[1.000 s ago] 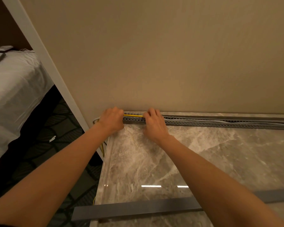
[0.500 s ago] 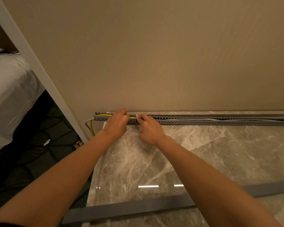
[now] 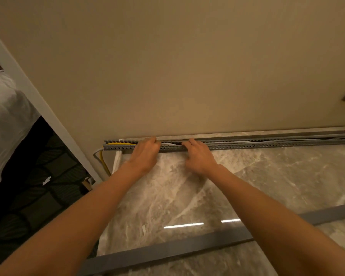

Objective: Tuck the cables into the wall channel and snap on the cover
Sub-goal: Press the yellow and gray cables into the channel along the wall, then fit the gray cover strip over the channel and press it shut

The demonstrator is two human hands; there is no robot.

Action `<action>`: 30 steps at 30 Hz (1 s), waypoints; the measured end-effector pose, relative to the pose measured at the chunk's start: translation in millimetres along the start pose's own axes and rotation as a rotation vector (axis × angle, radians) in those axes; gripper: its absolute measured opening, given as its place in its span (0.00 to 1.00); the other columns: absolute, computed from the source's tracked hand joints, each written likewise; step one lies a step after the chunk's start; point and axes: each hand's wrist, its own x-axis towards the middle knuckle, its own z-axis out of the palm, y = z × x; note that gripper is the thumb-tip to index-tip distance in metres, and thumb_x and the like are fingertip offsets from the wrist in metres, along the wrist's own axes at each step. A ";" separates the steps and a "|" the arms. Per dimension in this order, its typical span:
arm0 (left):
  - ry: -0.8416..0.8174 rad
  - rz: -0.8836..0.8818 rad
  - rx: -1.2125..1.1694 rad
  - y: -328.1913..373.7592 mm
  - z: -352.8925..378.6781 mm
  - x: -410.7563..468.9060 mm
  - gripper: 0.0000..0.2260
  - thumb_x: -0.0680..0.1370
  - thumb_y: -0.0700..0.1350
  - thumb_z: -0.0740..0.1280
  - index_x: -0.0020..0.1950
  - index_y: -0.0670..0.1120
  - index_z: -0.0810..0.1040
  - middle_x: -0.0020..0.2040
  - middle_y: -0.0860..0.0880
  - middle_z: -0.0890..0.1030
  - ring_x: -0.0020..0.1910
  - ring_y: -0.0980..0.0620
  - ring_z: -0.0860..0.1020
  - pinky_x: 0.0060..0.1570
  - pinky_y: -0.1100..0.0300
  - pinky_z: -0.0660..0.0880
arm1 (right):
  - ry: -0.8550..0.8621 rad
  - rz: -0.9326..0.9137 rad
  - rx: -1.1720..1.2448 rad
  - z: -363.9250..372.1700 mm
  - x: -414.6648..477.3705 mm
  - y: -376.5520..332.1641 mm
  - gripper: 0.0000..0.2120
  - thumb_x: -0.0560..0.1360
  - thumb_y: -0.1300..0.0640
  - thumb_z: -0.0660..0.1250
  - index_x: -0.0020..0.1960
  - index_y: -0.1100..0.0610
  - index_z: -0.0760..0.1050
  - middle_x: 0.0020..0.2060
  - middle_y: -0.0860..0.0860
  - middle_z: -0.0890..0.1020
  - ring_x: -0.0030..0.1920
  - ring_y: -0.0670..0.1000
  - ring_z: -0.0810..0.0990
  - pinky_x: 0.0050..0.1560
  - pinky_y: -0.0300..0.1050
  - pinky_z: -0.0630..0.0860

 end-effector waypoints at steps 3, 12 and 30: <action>-0.075 -0.043 0.043 9.7 -4.4 3.4 0.13 0.76 0.32 0.58 0.59 0.37 0.74 0.59 0.38 0.76 0.59 0.38 0.75 0.57 0.48 0.72 | -0.092 0.021 0.065 -12.0 7.8 0.2 0.26 0.74 0.60 0.63 0.71 0.62 0.65 0.67 0.58 0.69 0.65 0.60 0.72 0.65 0.52 0.70; -0.097 -0.004 0.023 64.9 -17.7 14.3 0.13 0.77 0.35 0.58 0.60 0.37 0.73 0.61 0.38 0.74 0.60 0.38 0.74 0.56 0.47 0.73 | 0.098 0.109 -0.017 -13.0 -33.1 74.6 0.26 0.74 0.63 0.61 0.72 0.61 0.63 0.68 0.58 0.70 0.68 0.58 0.68 0.71 0.49 0.62; -0.076 -0.268 0.043 220.4 -18.5 48.5 0.11 0.78 0.38 0.57 0.58 0.38 0.75 0.60 0.38 0.75 0.62 0.39 0.72 0.72 0.41 0.57 | -0.130 0.029 0.009 -59.2 -60.5 215.6 0.26 0.76 0.61 0.60 0.73 0.60 0.61 0.71 0.57 0.65 0.72 0.59 0.62 0.75 0.62 0.54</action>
